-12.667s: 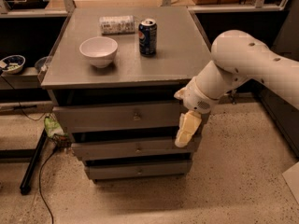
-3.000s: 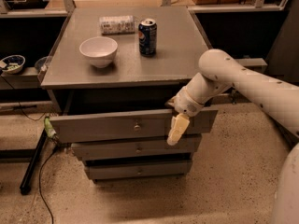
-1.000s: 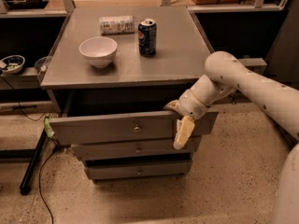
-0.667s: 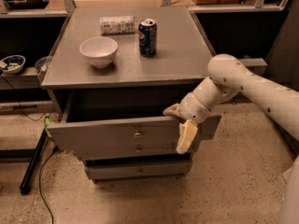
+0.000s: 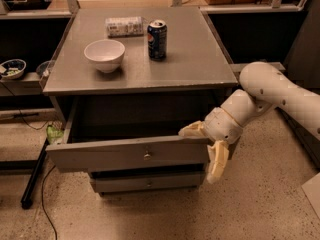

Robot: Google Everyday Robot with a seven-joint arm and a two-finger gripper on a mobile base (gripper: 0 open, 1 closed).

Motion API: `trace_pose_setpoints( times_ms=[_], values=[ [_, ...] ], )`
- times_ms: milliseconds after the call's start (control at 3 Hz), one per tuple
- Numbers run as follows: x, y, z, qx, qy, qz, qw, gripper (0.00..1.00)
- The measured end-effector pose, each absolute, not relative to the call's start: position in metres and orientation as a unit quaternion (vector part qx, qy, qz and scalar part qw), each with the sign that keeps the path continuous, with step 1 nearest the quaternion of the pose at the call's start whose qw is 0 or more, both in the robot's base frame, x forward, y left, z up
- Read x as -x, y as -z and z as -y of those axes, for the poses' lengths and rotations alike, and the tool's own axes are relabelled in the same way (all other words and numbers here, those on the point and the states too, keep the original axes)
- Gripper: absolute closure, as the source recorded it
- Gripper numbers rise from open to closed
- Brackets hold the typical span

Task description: Open top drawer

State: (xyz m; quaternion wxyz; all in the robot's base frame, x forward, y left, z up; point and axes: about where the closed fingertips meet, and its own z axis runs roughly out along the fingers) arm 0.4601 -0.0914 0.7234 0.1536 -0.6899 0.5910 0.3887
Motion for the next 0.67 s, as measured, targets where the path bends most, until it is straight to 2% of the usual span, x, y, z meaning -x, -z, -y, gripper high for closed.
trace_pose_setpoints(
  times_ms=[333, 667],
  values=[
    [-0.461, -0.724, 0.091, 0.690, -0.382, -0.595, 0.154, 0.00],
    [-0.471, -0.729, 0.091, 0.688, -0.319, -0.633, 0.158, 0.00]
  ],
)
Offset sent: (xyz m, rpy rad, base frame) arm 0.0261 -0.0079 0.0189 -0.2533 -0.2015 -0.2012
